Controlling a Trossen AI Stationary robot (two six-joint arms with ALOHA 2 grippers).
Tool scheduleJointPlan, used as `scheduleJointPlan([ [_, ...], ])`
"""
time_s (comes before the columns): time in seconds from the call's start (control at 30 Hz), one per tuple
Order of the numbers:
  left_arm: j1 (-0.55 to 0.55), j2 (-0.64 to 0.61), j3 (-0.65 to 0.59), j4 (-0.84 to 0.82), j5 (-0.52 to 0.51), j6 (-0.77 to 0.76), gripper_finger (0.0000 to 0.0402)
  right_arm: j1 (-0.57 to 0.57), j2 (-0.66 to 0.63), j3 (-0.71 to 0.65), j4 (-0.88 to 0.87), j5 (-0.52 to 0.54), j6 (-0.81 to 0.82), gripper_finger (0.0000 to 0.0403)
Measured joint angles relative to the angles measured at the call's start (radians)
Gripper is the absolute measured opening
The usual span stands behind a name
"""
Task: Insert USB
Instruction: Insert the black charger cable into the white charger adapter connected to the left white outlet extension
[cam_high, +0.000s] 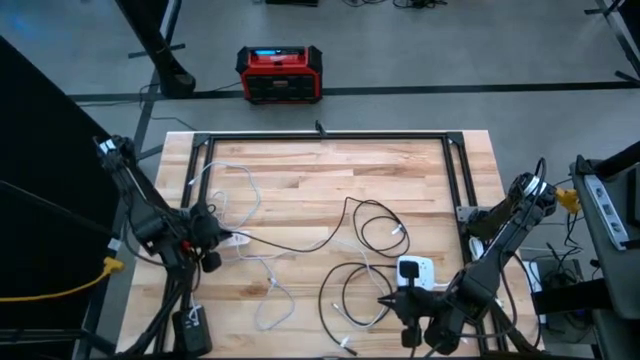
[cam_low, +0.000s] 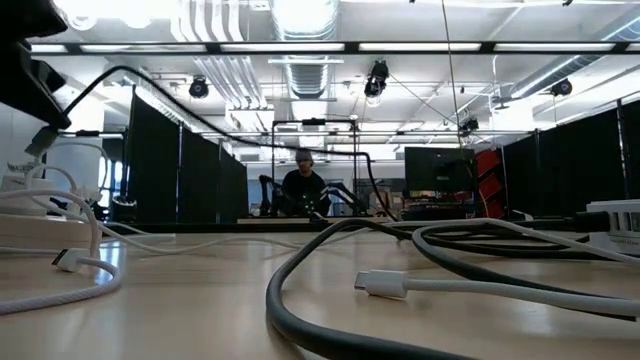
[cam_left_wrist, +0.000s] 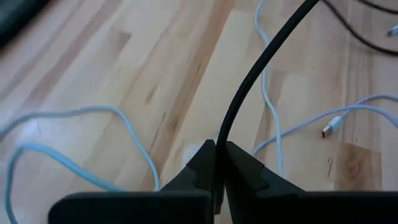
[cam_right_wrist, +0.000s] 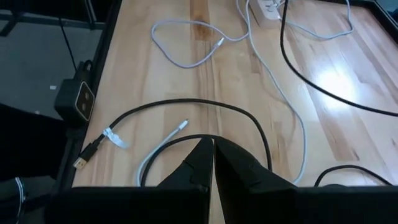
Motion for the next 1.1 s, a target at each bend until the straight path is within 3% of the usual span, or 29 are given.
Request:
scheduleJointPlan([
  [0.37, -0.003, -0.059, -0.101, -0.002, 0.029, -0.051, 0.0002, -0.007, 0.000, 0.004, 0.030, 0.000, 0.000, 0.0000],
  [0.8, -0.004, -0.058, -0.070, -0.002, 0.046, -0.049, 0.0002, -0.011, 0.000, 0.010, 0.032, 0.000, -0.005, 0.0000],
  [0.93, -0.003, -0.059, -0.052, 0.107, -0.072, 0.001, 0.0002, -0.013, 0.000, 0.010, 0.032, 0.004, -0.005, 0.0000],
  [1.1, -0.003, -0.046, 0.001, 0.406, -0.270, 0.231, 0.0002, -0.038, 0.017, 0.005, 0.106, 0.086, -0.048, 0.0000],
])
